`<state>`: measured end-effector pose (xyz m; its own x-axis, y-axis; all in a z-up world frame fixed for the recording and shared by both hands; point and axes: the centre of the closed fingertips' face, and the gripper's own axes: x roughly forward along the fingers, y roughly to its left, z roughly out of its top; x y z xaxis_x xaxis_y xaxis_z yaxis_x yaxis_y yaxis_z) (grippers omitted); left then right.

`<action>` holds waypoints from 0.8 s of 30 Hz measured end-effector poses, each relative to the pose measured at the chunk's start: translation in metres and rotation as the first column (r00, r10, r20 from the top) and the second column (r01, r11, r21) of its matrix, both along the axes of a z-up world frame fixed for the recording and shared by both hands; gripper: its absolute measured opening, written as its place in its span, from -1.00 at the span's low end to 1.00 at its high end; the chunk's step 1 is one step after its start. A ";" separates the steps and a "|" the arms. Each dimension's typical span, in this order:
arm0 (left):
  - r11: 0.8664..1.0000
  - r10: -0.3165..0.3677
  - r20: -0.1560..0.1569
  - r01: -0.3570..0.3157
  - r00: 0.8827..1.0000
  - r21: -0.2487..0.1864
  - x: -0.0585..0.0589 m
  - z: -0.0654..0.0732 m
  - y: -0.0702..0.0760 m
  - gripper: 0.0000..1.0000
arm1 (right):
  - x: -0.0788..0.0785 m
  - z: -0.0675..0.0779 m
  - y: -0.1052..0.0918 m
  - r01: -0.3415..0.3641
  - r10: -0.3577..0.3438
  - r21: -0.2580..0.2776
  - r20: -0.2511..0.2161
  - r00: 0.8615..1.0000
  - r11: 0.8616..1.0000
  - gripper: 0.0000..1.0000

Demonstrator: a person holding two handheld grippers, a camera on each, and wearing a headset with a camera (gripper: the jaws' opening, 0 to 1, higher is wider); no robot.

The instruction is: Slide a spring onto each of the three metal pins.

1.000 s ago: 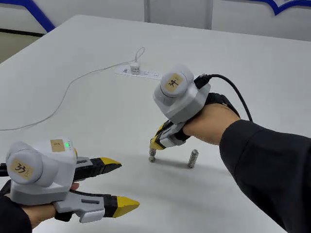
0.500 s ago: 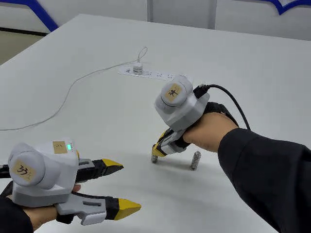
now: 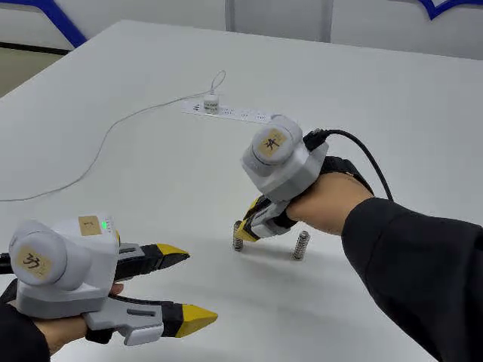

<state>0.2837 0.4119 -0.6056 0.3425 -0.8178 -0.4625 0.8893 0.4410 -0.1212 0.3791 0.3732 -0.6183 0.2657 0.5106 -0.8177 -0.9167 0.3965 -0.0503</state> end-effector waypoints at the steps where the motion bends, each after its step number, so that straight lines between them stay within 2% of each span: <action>1: 1.000 0.000 0.000 0.000 1.000 0.000 0.000 0.000 0.000 0.18 | -0.001 0.003 -0.001 0.002 -0.002 0.007 0.009 1.000 1.000 -0.65; 6: 1.000 -0.004 0.001 0.004 1.000 -0.003 -0.002 0.001 -0.001 0.18 | -0.009 0.011 -0.009 0.016 -0.018 0.043 0.028 0.999 0.999 -0.61; 14: 1.000 -0.011 -0.002 0.011 1.000 -0.004 -0.004 0.002 -0.004 0.19 | -0.025 0.015 -0.022 0.038 -0.043 0.088 0.051 0.998 0.995 -0.56; 24: 1.000 -0.008 0.002 0.008 1.000 -0.008 -0.003 0.004 -0.003 0.20 | -0.043 0.022 -0.033 0.043 -0.051 0.117 0.073 0.996 0.992 -0.52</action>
<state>0.2809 0.4090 -0.6016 0.3370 -0.8242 -0.4551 0.8928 0.4332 -0.1235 0.3365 0.3406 -0.5967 0.3508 0.5860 -0.7304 -0.8921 0.4463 -0.0703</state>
